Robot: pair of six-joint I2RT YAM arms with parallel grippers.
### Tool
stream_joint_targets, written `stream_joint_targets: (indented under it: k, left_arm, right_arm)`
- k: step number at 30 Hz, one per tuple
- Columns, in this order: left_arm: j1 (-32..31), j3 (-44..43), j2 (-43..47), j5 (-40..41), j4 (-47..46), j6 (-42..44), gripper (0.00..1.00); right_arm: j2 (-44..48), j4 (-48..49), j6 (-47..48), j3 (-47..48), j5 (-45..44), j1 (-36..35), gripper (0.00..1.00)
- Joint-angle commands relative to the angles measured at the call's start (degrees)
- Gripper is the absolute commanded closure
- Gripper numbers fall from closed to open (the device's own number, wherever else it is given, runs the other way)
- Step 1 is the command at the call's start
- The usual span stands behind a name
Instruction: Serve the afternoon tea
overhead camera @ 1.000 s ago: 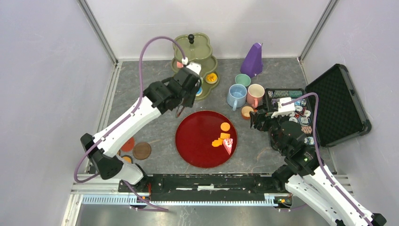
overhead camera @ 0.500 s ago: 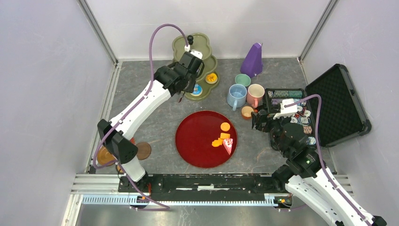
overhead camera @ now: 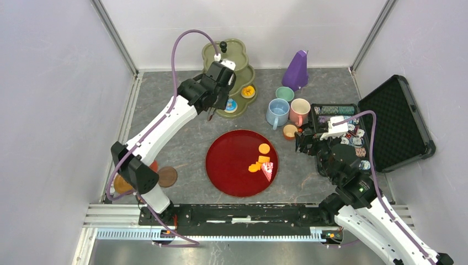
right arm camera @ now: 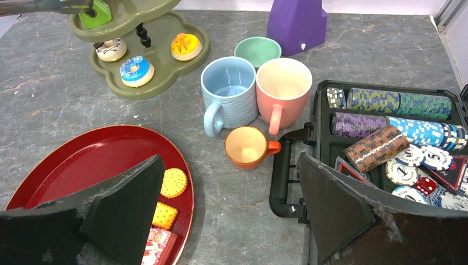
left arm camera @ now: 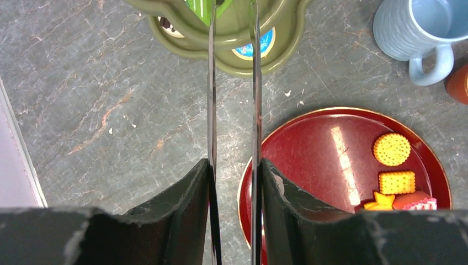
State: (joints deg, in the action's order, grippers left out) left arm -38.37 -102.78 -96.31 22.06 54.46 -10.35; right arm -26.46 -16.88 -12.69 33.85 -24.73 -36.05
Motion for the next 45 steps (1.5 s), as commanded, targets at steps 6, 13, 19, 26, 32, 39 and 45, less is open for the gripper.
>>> stream_joint_targets:
  k: [6,13,19,26,32,39,45]
  left_arm:
    - [0.05,4.53,9.24,1.17,-1.79,0.00,0.55]
    - [0.06,3.73,10.52,-2.95,-0.66,-0.85,0.54]
    - [-0.08,7.10,14.18,-16.45,-0.49,0.34,0.54]
    - [-4.21,14.61,19.36,-21.89,3.13,3.30,0.55]
    - [-13.22,22.78,23.78,-26.07,1.04,3.08,0.55]
    - [-21.63,26.43,19.65,-24.66,-1.71,-3.86,0.57]
    - [-23.33,28.53,18.89,-24.78,-3.43,-23.78,0.56]
  right_arm:
    - [-0.82,1.82,-0.23,0.90,-0.99,-0.16,0.02]
    - [-1.02,1.94,-0.32,1.03,-0.45,-0.16,0.02]
    - [-0.19,1.47,-0.28,0.79,-1.29,-0.11,0.02]
    - [-1.16,1.94,-0.16,0.70,-0.73,-0.15,0.02]
    - [-1.60,2.71,-0.28,0.29,-0.13,-0.16,0.02]
    - [-1.72,2.72,-1.43,0.23,0.94,-0.16,0.02]
    - [-0.69,2.25,-1.47,0.02,0.33,-0.11,0.02]
